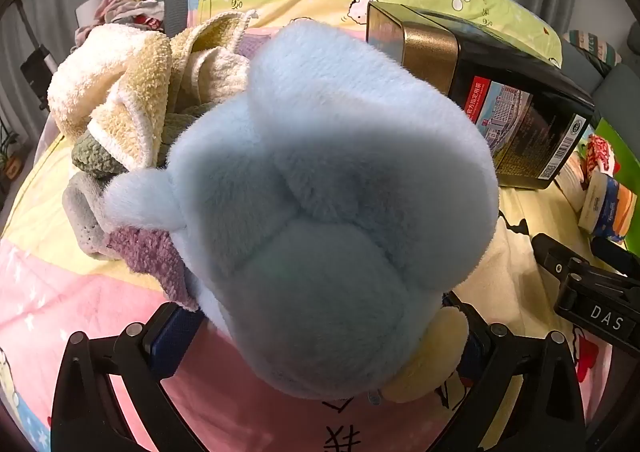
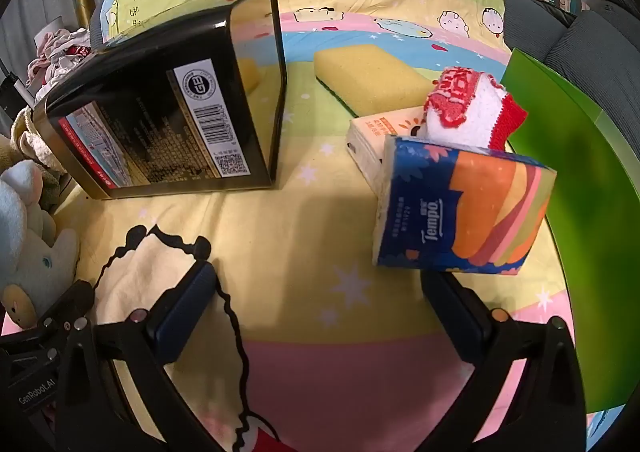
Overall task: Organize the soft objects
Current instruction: 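Grasp the light blue plush toy on the cloth pile with the left gripper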
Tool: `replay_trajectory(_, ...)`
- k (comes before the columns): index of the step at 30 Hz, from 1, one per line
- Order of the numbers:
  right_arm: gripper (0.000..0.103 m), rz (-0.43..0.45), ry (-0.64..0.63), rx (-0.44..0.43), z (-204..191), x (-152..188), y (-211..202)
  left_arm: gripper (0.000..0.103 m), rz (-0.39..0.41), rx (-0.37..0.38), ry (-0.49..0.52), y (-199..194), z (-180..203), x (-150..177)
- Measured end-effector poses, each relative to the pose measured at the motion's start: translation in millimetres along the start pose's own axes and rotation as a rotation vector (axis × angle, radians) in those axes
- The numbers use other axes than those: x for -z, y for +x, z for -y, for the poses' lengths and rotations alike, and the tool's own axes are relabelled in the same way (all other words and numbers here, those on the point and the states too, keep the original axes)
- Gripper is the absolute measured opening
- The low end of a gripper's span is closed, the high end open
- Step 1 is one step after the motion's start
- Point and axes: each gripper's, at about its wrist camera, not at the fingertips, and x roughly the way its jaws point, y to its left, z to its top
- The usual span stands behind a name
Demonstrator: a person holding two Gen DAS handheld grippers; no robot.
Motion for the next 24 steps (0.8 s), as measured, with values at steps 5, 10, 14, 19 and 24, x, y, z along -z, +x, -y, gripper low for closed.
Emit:
replay_trajectory(5, 0.102, 0.001, 0.0, 0.0, 0, 0, 0, 0.103, -0.004, 0.027, -0.019, 1, -6, 0)
replay_trajectory(10, 0.102, 0.002, -0.001, 0.001, 0, 0, 0, 0.103, -0.011, 0.009, -0.004, 1, -4, -2)
replay_trajectory(14, 0.102, 0.001, 0.0, 0.0, 0, 0, 0, 0.103, -0.016, -0.004, 0.008, 6, 0, -6)
replay_trajectory(19, 0.102, 0.002, 0.0, 0.0, 0, 0, 0, 0.103, -0.009, 0.011, 0.004, 7, -4, -6)
replay_trajectory(24, 0.102, 0.002, 0.0, 0.0, 0, 0, 0, 0.103, 0.005, 0.014, 0.003, 1, -6, 2)
